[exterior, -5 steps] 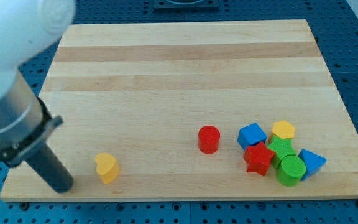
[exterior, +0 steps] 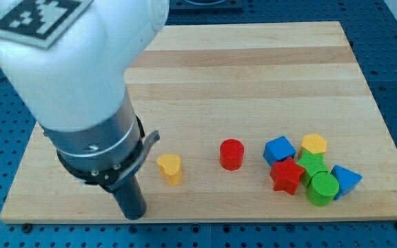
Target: Place the red circle to the center top of the board
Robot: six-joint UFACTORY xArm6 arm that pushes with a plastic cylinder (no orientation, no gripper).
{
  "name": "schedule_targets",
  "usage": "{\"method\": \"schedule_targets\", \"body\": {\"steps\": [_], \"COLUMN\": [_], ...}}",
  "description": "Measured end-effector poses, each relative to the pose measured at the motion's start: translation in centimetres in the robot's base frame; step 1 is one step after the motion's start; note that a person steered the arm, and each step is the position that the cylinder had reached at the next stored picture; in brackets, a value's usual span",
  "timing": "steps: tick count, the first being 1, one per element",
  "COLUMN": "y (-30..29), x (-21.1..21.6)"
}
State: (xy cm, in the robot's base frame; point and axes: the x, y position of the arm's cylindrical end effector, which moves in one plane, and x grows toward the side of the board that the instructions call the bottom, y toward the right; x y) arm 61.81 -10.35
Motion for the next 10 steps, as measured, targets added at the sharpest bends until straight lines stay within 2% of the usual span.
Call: {"method": "schedule_targets", "body": {"steps": [2, 5, 6, 7, 8, 10], "y": [10.7, 12.9, 13.9, 18.3, 20.1, 18.1], "x": [-1.3, -6.7, -10.1, -11.9, -15.6, -25.4]}}
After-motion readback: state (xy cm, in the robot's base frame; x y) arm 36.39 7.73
